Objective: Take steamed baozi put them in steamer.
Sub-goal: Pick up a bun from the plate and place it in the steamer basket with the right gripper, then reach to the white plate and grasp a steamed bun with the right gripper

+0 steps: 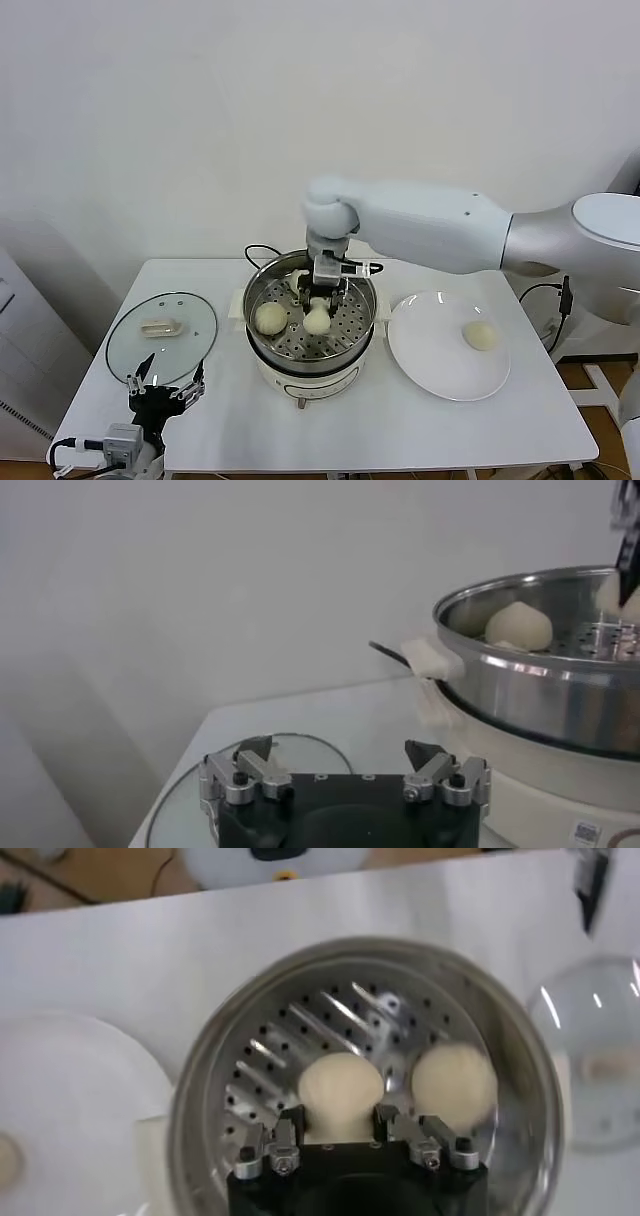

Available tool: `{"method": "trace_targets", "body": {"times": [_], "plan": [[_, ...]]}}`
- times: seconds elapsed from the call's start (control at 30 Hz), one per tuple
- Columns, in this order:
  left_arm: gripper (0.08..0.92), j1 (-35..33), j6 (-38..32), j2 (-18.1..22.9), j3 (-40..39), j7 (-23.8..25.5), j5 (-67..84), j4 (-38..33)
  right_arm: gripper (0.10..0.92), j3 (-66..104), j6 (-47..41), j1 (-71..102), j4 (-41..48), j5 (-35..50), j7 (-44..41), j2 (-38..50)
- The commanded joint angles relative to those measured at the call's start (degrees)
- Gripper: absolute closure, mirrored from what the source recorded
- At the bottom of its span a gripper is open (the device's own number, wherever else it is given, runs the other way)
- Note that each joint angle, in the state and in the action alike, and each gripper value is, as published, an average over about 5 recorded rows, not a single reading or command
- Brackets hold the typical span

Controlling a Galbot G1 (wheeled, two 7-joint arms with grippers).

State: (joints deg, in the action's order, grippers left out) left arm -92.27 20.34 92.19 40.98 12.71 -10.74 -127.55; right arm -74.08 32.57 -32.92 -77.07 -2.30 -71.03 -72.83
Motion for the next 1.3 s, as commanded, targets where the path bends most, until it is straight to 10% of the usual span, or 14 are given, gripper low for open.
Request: {"method": "trace_targets", "body": {"times": [0.03, 0.5, 0.97, 1.3], "plan": [[0.177, 0.03, -0.01, 2.81, -0.1, 0.02, 0.06, -0.22, 0.592, -1.35, 4.09, 2.05, -2.27, -4.75, 2.57, -1.97], [0.177, 0.07, 0.17, 2.81, -0.15, 0.16, 0.33, -0.61, 0.575, -2.16, 2.76, 2.66, -1.6, -4.92, 4.08, -1.69], [0.177, -0.13, 0.35, 2.81, -0.11, 0.31, 0.88, -0.58, 0.216, 3.42, -7.61, -2.9, 1.33, 3.35, -1.54, 6.24], [0.177, 0.07, 2.14, 2.45, -0.35, 1.5, 4.25, -0.8, 0.203, 6.09, -42.34, -9.27, 5.11, 22.82, -7.75, 24.44]]}}
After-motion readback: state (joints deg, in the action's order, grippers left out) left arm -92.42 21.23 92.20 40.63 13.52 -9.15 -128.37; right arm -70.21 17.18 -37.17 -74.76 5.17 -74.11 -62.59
